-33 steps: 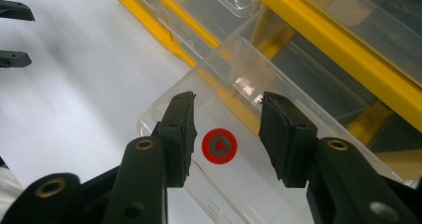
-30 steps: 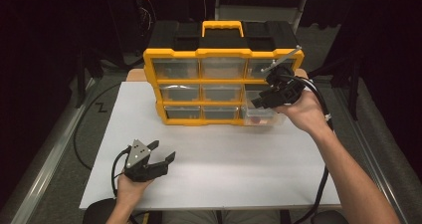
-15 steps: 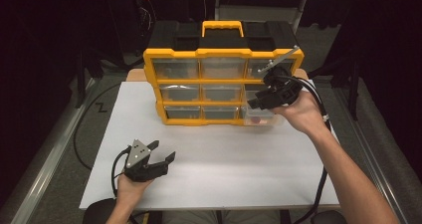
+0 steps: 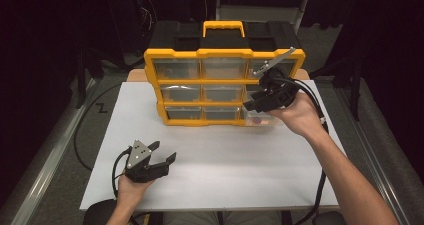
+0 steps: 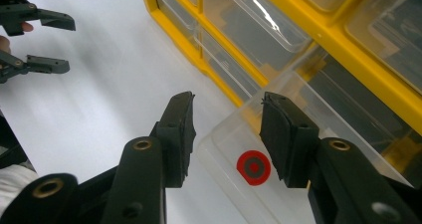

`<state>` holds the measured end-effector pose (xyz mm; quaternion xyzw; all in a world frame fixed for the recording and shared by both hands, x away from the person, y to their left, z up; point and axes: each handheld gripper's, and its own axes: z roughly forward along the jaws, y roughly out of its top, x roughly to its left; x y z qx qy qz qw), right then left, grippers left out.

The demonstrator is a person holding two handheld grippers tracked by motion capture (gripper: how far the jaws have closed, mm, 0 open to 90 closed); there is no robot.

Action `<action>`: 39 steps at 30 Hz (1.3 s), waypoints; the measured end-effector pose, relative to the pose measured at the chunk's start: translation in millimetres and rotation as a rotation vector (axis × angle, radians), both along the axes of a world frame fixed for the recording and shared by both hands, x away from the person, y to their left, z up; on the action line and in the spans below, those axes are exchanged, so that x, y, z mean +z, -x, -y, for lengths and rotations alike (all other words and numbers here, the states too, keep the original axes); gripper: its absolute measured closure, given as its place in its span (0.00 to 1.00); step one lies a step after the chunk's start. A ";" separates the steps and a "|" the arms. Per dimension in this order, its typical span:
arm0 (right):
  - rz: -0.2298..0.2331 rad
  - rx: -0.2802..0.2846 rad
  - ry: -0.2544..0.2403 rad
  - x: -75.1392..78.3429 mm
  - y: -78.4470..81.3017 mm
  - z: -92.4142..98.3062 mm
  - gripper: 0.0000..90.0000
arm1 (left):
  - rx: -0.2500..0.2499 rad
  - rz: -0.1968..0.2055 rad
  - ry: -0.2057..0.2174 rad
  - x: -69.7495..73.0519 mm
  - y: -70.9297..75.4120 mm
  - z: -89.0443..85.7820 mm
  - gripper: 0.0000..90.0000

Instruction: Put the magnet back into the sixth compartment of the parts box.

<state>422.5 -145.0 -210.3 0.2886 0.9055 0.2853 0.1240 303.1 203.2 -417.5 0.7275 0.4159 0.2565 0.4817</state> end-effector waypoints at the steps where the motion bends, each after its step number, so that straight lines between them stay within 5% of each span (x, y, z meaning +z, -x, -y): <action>1: -0.001 0.004 -0.003 -0.1 0.4 -0.9 0.65 | 0.000 0.000 0.000 0.0 0.0 0.0 0.33; 39: 0.000 0.116 -0.018 -11.0 22.7 -24.6 0.65 | 0.001 -0.002 0.000 -0.2 -0.3 -0.1 0.33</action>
